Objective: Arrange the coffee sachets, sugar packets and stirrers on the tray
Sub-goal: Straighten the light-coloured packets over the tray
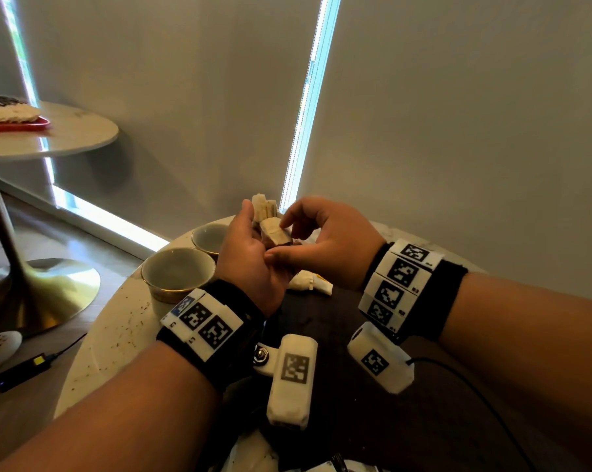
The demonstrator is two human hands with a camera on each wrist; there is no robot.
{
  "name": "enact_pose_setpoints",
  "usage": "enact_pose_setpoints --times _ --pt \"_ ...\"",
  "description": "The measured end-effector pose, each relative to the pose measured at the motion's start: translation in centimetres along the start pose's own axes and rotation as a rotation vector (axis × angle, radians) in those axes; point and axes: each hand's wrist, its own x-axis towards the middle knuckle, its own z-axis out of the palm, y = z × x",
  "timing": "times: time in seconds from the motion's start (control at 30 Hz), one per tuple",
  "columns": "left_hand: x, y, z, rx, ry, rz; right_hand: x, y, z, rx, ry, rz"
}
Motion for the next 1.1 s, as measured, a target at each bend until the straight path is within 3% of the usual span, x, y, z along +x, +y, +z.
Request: enact_pose_setpoints --times 0.23,0.57,0.67,0.97,1.1 --pt "0.7 -0.6 -0.5 0.033 -0.072 0.072 0.4 1.0 0.0 0.080 0.042 0.038" --pt "0.9 -0.9 -0.9 0.146 -0.016 0.135 0.5 1.5 -0.4 0.081 0.155 0.071" --pt "0.8 -0.9 -1.2 0.182 0.009 0.159 0.6 1.6 -0.5 0.174 0.179 0.119" --pt "1.5 -0.6 -1.7 0.166 -0.065 0.209 0.2 2.2 0.0 0.419 0.072 0.212" --pt "1.5 -0.6 -2.0 0.218 -0.059 0.210 -0.1 2.3 -0.3 0.342 0.078 0.200"
